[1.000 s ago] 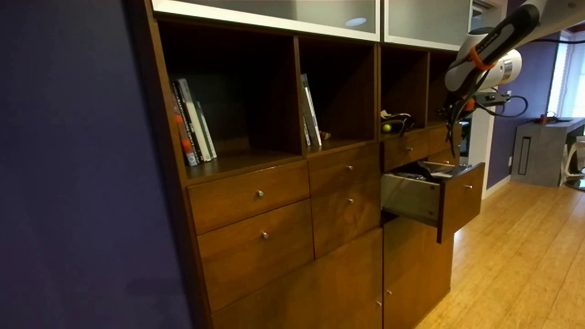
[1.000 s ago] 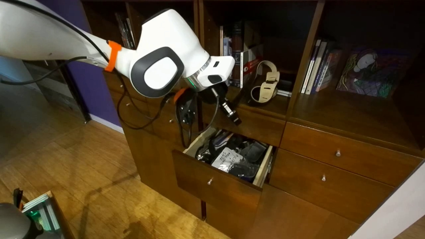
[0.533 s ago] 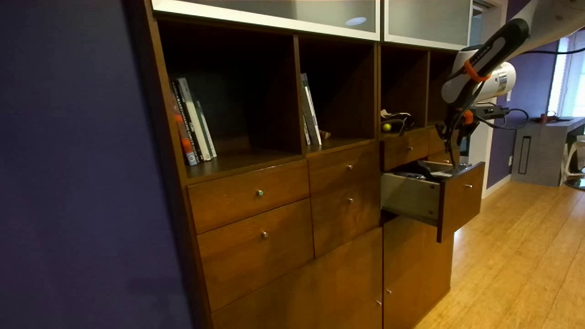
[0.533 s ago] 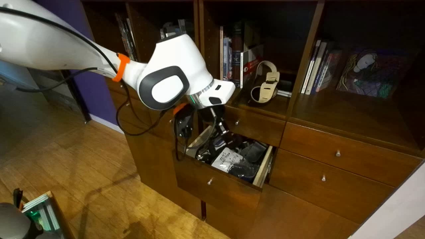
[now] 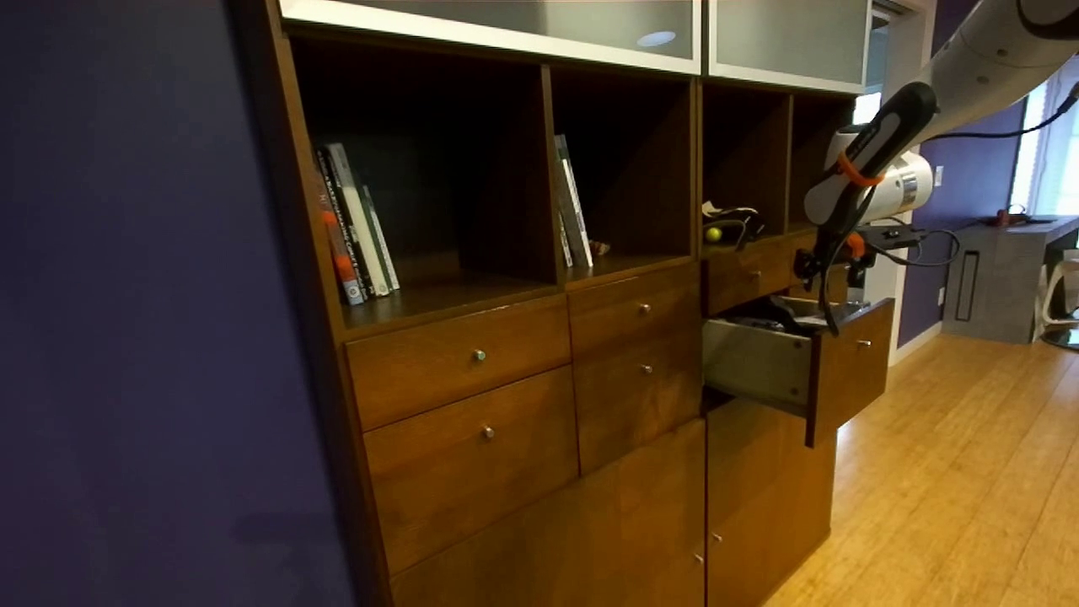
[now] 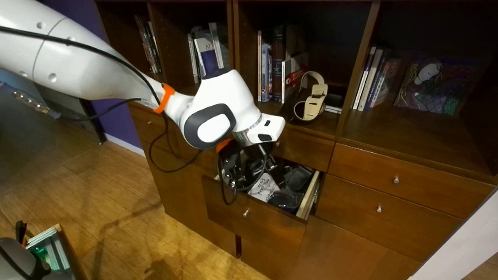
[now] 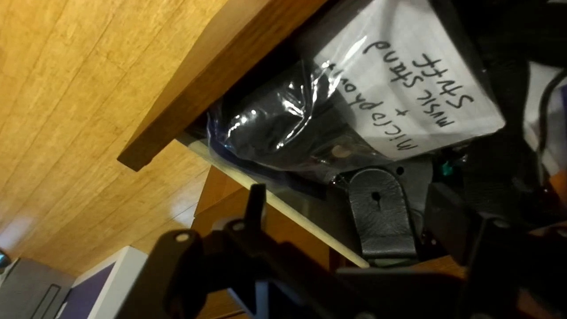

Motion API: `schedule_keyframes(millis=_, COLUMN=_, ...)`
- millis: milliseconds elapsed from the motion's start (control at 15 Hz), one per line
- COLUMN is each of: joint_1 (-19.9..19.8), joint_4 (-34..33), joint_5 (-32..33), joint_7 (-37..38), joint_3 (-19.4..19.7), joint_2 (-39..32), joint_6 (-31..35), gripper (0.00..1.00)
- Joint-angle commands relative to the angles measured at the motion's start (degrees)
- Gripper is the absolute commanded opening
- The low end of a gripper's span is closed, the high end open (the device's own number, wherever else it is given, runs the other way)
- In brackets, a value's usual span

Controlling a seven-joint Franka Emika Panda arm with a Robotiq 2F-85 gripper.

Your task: Remove the plastic from the open drawer and put it on the shelf above the open drawer.

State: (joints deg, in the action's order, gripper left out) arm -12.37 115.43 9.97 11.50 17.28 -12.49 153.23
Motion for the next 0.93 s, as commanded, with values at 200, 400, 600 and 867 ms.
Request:
schedule_keyframes(millis=200, joint_1=-3.14, joint_4=-6.48, joint_5=-3.79, joint_7=-2.90, joint_3=0.10, joint_2=-5.72, joint_6=-1.30, gripper=0.58)
schedule_keyframes(millis=400, joint_1=-3.66, joint_4=-7.24, joint_5=-3.21, joint_7=-2.28, joint_3=0.70, joint_2=-6.86, joint_6=-2.22, gripper=0.58)
schedule_keyframes(millis=600, joint_1=-3.93, joint_4=-7.56, joint_5=-3.21, joint_7=-2.35, joint_3=0.93, joint_2=-7.36, joint_6=-3.48, gripper=0.59)
schedule_keyframes(millis=867, joint_1=-4.04, joint_4=-8.03, joint_5=-3.11, joint_7=-2.00, joint_3=1.11, joint_2=-7.52, joint_6=-5.74, gripper=0.44)
